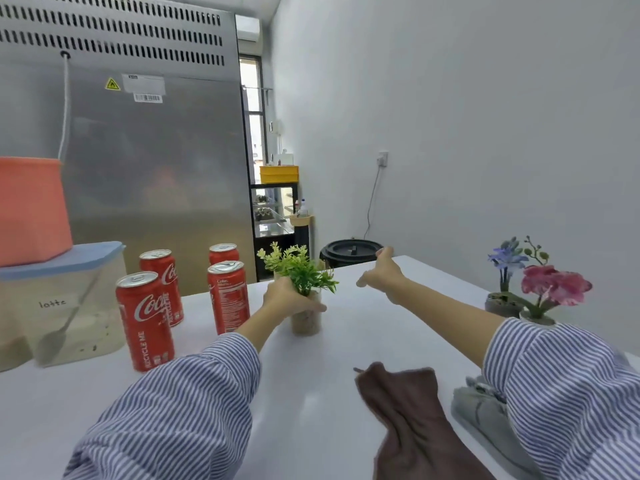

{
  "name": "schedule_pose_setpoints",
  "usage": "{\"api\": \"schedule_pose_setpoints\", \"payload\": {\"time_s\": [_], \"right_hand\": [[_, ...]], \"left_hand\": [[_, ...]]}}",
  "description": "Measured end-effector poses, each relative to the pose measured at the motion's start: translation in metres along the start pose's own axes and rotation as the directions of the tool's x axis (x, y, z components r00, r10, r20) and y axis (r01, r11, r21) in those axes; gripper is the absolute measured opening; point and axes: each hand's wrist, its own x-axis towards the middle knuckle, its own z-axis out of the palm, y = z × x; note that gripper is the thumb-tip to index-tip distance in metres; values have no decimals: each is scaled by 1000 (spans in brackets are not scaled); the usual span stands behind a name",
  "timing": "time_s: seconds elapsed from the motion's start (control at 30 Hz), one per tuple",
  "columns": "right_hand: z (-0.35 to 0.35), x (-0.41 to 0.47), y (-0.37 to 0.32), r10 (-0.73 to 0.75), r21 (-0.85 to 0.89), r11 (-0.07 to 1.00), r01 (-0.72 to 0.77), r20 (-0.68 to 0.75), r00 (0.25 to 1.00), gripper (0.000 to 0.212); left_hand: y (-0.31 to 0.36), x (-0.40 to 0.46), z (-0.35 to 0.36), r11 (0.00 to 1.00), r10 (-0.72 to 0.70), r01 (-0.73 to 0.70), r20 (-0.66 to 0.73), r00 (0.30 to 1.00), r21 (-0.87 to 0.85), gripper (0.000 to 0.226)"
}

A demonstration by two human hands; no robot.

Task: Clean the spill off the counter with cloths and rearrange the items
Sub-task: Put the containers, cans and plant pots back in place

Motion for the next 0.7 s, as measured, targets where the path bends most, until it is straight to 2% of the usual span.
{"api": "schedule_pose_setpoints", "payload": {"time_s": [0.1, 0.2, 0.27, 0.33, 0.4, 0.47, 0.53, 0.6, 0.67, 0.7], "right_hand": [[-10, -12, 7, 15, 25, 1000, -15, -2, 1000, 66], [-22, -22, 13, 29, 61, 998, -29, 2, 1000, 61], [-32, -28, 18, 37, 98, 995, -36, -8, 999, 53], [-42, -33, 24, 46, 165, 986, -36, -54, 997, 41], [-51, -38, 32, 59, 250, 968, -31, -105, 993, 31], [-65, -46, 42, 84, 311, 950, -28, -169, 982, 22], [-82, -55, 59, 129, 350, 936, -36, -248, 960, 16], [-100, -63, 82, 189, 352, 934, -59, -347, 919, 25], [-115, -72, 109, 258, 339, 936, -98, -467, 846, 33], [-123, -76, 123, 296, 335, 933, -129, -512, 806, 30]], "left_hand": [[6, -7, -1, 1000, 20, -19, -36, 999, 24, 105], [21, -12, -11, 999, 42, -42, -91, 995, 6, 131], [37, -15, -17, 992, 113, -105, -132, 985, 64, 139], [59, -18, -20, 948, 251, -207, -165, 954, 242, 127], [84, -24, -15, 863, 425, -343, -166, 890, 372, 103], [108, -29, 3, 804, 545, -488, -92, 833, 341, 77], [126, -33, 31, 809, 563, -562, 50, 825, 172, 64], [140, -37, 61, 843, 521, -537, 218, 825, 16, 62], [152, -35, 91, 872, 475, -487, 332, 815, -51, 64], [159, -33, 104, 880, 458, -471, 369, 809, -59, 65]]}}
